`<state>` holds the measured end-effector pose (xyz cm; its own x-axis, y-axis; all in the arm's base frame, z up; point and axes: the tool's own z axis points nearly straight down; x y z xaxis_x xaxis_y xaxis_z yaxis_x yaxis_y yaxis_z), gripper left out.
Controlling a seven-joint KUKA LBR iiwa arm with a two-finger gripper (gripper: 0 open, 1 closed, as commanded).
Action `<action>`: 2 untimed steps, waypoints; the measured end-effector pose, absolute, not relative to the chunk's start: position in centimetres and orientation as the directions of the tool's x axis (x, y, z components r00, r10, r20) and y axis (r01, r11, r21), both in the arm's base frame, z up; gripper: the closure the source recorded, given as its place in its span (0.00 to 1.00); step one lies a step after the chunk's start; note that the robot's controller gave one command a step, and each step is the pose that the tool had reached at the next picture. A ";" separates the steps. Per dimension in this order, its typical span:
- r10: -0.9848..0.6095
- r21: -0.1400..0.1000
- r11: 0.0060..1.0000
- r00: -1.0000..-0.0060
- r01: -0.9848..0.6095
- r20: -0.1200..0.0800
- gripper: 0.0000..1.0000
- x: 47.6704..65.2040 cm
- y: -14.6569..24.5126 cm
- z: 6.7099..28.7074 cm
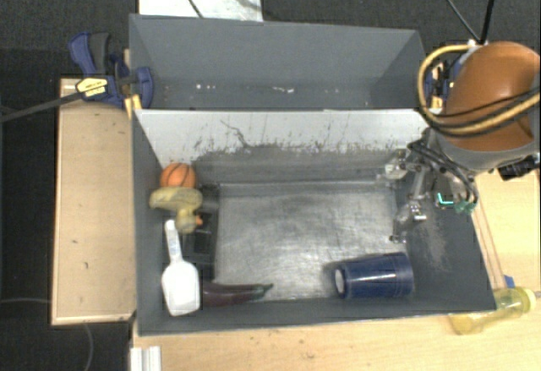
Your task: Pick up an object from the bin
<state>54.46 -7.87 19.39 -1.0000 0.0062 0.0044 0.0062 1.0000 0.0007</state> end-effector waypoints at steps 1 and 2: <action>0.004 0.000 1.000 -1.000 0.004 -0.003 0.00 54.6 -7.9 19.8; -0.091 -0.001 0.996 -0.996 -0.091 -0.008 0.00 53.1 -8.1 17.1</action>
Offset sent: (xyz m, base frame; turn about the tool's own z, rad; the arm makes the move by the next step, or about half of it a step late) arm -0.0633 -0.0118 -0.1100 -0.3561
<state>53.12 -8.10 17.09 -0.9958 -0.0907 -0.0080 -0.0907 0.9959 -0.0012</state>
